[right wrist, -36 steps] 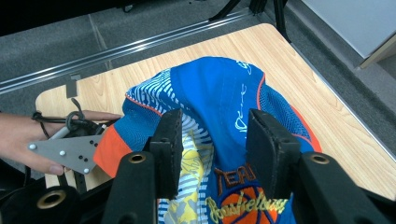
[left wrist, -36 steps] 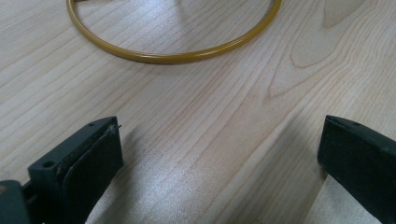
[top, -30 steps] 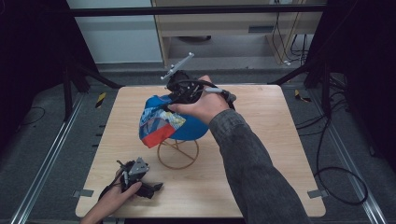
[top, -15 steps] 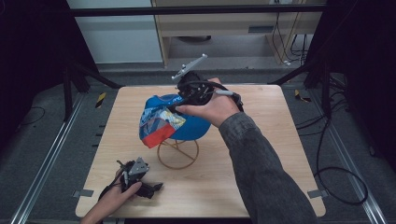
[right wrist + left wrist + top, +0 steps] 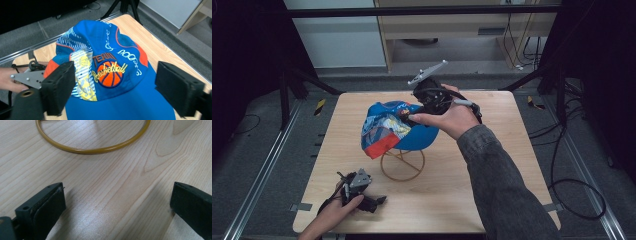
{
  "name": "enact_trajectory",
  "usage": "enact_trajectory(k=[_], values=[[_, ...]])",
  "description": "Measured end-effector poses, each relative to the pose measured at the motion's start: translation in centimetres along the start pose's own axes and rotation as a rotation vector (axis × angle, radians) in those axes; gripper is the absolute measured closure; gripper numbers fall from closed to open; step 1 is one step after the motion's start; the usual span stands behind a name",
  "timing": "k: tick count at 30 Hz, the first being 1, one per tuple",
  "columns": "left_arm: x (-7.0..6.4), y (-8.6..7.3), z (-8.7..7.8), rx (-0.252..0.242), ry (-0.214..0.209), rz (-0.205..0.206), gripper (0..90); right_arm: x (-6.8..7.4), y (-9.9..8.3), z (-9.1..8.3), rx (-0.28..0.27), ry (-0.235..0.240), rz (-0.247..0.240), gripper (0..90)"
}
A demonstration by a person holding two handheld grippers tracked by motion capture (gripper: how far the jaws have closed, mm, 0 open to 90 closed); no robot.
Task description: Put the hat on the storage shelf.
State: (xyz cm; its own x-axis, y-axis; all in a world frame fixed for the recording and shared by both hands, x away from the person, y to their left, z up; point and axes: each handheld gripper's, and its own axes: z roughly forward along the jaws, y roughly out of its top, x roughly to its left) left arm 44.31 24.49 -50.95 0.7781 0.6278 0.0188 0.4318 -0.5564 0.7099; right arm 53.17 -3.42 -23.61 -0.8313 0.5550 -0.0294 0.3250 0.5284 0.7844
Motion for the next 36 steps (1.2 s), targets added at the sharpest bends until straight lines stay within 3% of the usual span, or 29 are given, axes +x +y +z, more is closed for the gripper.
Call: enact_trajectory(k=[4,15,24,36], values=[[0.0,0.0,0.0,0.001,0.000,0.000,0.0,-0.3,-0.5,-0.6,-0.025,-0.030,0.007,7.8],[0.0,0.0,0.0,0.001,0.000,0.001,0.0,-1.4,-2.3,-2.7,-0.048,-0.070,0.029,6.8],[0.0,0.0,0.0,-0.001,0.001,0.000,0.0,-3.1,-5.7,-5.6,-0.082,-0.119,0.077,11.3],[0.0,0.0,0.0,-0.001,0.001,0.000,0.0,-4.1,-9.5,-8.1,-0.068,-0.172,0.086,11.0]])
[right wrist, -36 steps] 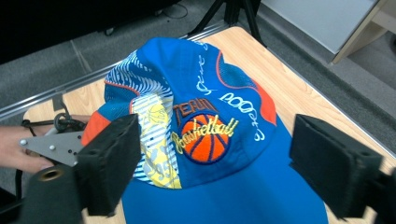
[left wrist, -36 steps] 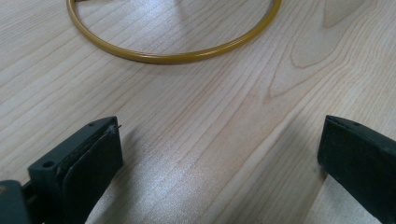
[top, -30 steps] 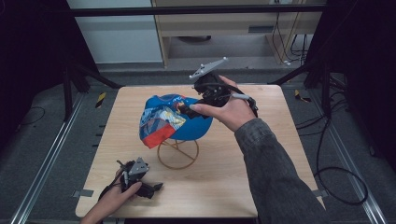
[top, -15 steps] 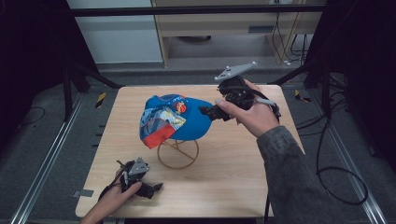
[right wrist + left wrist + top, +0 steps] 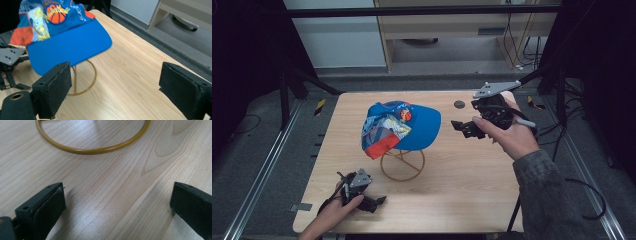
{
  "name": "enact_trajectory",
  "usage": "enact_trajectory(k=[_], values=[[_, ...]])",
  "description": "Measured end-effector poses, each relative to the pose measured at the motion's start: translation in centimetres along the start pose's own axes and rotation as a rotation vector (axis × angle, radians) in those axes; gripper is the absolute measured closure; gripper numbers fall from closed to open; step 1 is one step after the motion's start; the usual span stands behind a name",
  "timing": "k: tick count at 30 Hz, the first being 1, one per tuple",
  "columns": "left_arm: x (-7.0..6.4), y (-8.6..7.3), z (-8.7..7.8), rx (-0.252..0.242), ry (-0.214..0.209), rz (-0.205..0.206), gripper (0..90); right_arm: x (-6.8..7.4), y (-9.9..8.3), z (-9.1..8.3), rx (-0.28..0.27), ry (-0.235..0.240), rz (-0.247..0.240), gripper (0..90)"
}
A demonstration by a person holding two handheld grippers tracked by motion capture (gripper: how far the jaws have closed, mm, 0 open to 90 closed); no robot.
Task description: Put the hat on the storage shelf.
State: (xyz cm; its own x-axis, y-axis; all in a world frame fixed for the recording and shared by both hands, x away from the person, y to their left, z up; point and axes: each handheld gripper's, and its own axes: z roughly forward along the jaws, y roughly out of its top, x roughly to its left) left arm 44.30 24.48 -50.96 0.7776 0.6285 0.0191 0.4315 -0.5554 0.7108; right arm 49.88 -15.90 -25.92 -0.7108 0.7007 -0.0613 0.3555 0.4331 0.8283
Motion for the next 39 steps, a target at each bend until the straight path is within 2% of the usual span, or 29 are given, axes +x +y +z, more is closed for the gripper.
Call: enact_trajectory(k=[14,23,31,39], values=[[0.0,0.0,0.0,-0.003,0.001,0.000,0.0,-0.9,-3.2,-2.2,0.006,-0.050,0.010,10.4],[0.0,0.0,0.0,-0.001,-0.001,-0.002,0.0,-1.5,-5.7,-2.8,0.000,-0.052,0.040,10.3],[0.0,0.0,0.0,0.000,-0.001,0.001,0.0,-2.0,-7.8,-3.0,-0.011,-0.073,0.060,10.5],[0.0,0.0,0.0,0.000,-0.001,0.001,0.0,-2.1,-10.5,-2.0,-0.006,-0.091,0.068,10.6]])
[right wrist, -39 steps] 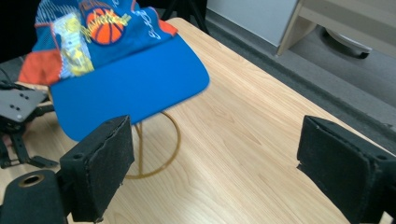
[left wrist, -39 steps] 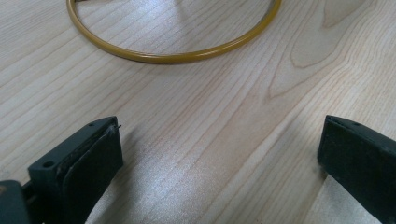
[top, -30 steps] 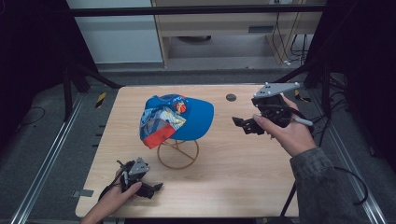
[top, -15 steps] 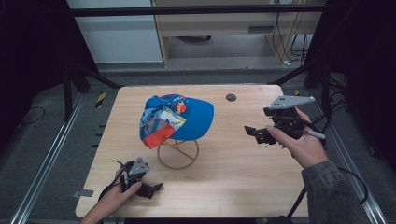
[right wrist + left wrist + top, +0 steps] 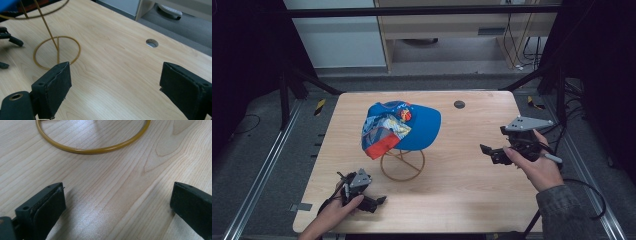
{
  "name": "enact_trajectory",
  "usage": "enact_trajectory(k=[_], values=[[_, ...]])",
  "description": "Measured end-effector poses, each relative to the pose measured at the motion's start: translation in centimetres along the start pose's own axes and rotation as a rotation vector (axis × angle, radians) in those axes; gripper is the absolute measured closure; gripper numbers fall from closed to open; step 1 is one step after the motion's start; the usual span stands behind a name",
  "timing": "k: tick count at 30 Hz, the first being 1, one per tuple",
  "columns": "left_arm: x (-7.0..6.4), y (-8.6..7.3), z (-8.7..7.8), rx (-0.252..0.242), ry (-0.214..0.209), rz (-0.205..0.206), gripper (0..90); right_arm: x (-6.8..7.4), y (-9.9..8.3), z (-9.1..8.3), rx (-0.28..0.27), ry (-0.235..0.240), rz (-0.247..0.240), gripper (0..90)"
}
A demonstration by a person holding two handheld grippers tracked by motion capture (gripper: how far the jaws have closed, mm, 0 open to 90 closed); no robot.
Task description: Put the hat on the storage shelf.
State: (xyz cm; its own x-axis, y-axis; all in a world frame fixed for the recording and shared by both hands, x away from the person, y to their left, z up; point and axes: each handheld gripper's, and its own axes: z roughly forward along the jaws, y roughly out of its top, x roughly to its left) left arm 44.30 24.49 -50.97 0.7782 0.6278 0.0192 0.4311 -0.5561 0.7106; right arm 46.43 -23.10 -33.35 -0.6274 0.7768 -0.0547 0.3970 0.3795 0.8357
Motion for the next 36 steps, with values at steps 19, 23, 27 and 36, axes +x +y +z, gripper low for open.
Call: enact_trajectory(k=[19,23,27,36], values=[[0.0,0.0,0.0,0.000,0.000,0.000,0.0,1.6,-6.1,5.6,0.093,0.032,0.004,11.6],[0.0,0.0,0.0,0.000,0.000,0.001,0.0,1.9,-7.1,6.7,0.108,0.036,0.000,11.9],[0.0,0.0,0.0,0.000,0.000,0.001,0.0,2.3,-7.9,7.4,0.118,0.046,0.003,11.9],[0.0,0.0,0.0,0.000,0.001,0.001,0.0,2.9,-9.6,9.2,0.132,0.057,0.025,12.0]])
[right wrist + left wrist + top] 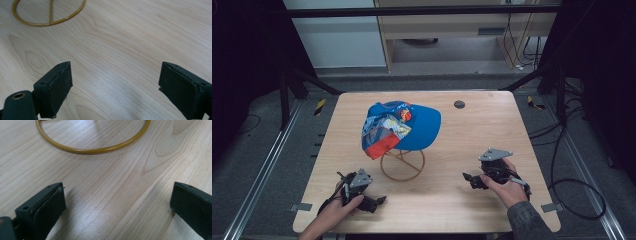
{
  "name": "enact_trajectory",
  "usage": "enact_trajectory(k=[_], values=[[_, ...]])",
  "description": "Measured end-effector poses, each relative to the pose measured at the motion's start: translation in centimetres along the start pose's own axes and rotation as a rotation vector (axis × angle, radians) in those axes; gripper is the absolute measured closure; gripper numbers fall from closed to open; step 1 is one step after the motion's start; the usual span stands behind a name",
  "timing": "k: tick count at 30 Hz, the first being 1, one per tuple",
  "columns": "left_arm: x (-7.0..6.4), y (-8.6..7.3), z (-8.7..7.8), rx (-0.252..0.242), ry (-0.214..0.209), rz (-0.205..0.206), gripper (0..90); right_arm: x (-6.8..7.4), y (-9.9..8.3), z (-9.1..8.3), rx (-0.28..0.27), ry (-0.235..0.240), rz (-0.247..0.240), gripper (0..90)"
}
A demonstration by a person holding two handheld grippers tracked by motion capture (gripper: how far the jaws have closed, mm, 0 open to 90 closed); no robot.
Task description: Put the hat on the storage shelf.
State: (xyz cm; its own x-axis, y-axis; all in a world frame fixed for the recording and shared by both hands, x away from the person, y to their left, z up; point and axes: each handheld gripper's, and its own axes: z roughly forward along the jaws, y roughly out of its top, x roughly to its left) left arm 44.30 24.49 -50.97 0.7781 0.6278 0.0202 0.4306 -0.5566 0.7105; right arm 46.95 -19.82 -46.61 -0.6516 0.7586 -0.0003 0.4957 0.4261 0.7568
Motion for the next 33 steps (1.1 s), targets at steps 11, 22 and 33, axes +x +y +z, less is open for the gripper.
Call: enact_trajectory(k=[11,22,33], values=[[0.0,0.0,0.0,0.000,0.000,0.000,0.0,0.5,-1.1,2.2,-0.007,-0.015,0.032,11.9],[0.0,0.0,0.0,0.000,0.000,0.000,0.0,1.1,-1.3,3.5,-0.020,-0.019,0.056,12.2],[0.0,0.0,0.0,0.000,0.000,0.000,0.0,1.1,-1.1,4.5,-0.034,-0.026,0.085,12.2]])
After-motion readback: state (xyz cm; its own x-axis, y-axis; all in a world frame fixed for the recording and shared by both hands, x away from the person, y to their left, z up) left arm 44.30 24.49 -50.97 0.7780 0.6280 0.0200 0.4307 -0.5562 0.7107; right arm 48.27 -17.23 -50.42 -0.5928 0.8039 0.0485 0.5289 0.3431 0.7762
